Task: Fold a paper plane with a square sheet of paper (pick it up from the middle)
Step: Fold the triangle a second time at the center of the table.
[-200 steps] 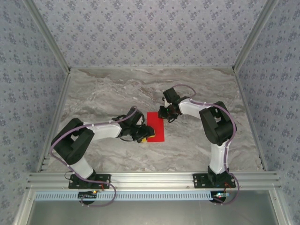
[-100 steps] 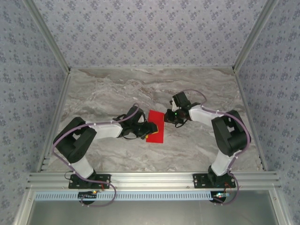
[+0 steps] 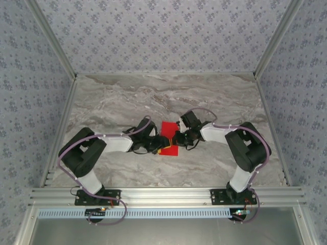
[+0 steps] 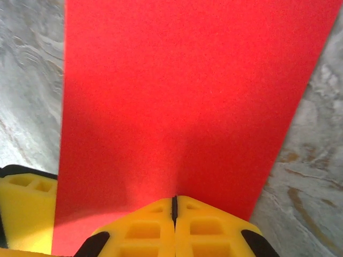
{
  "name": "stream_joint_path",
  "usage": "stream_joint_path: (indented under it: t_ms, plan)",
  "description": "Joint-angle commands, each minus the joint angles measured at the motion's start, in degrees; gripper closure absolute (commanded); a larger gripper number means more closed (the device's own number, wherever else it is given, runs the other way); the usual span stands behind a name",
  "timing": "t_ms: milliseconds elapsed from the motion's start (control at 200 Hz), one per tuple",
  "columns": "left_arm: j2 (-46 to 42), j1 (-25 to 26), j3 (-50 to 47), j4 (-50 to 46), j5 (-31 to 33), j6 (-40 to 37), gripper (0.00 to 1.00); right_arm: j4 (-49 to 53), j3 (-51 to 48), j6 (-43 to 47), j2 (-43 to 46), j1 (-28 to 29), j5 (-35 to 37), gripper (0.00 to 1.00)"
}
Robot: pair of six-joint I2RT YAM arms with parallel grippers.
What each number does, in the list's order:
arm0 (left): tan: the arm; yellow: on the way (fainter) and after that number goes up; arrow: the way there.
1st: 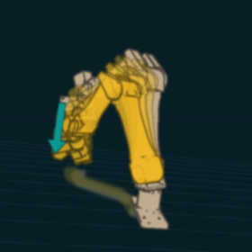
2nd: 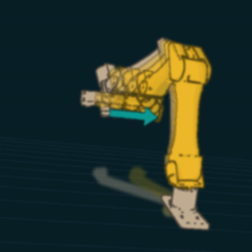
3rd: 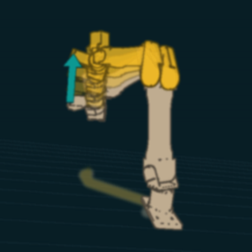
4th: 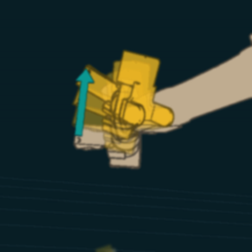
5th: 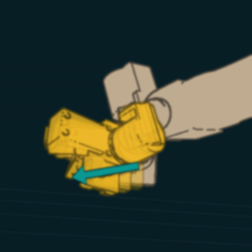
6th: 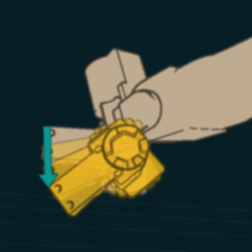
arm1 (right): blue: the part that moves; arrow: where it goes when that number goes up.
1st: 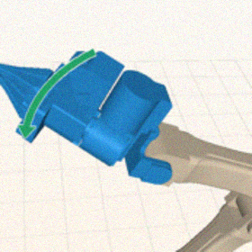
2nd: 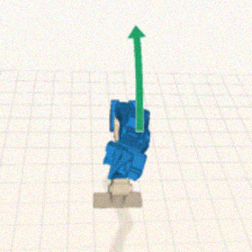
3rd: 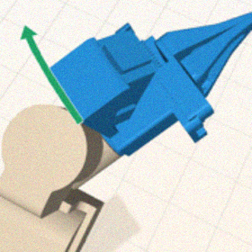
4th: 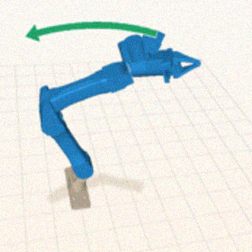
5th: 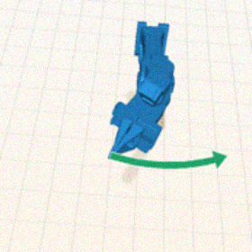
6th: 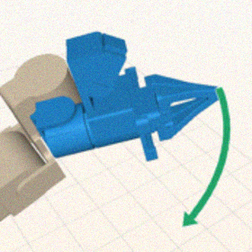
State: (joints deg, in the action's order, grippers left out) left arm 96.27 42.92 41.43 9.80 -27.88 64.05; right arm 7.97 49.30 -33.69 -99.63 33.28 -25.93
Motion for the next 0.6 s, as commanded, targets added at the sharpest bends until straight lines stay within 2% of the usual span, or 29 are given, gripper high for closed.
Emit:
stream_joint_path:
  t_ms: [0, 165, 595]
  plan:
    - [-3.23, 0.46, -1.48, 1.0, -0.9, 0.71, 0.59, 0.27, -0.17, -1.18, -2.01, 0.05, 0.32, 0.94]
    - [-4.33, 0.5, -1.45, 1.62, -2.56, 0.24, 0.64, 1.7, -0.34, -0.76, -3.55, 0.13, 2.21, 0.94]
    - [-2.6, 0.64, 1.72, 6.89, -4.6, -1.22, 0.68, 4.01, 1.15, -1.94, -3.25, -0.22, 1.21, 0.95]
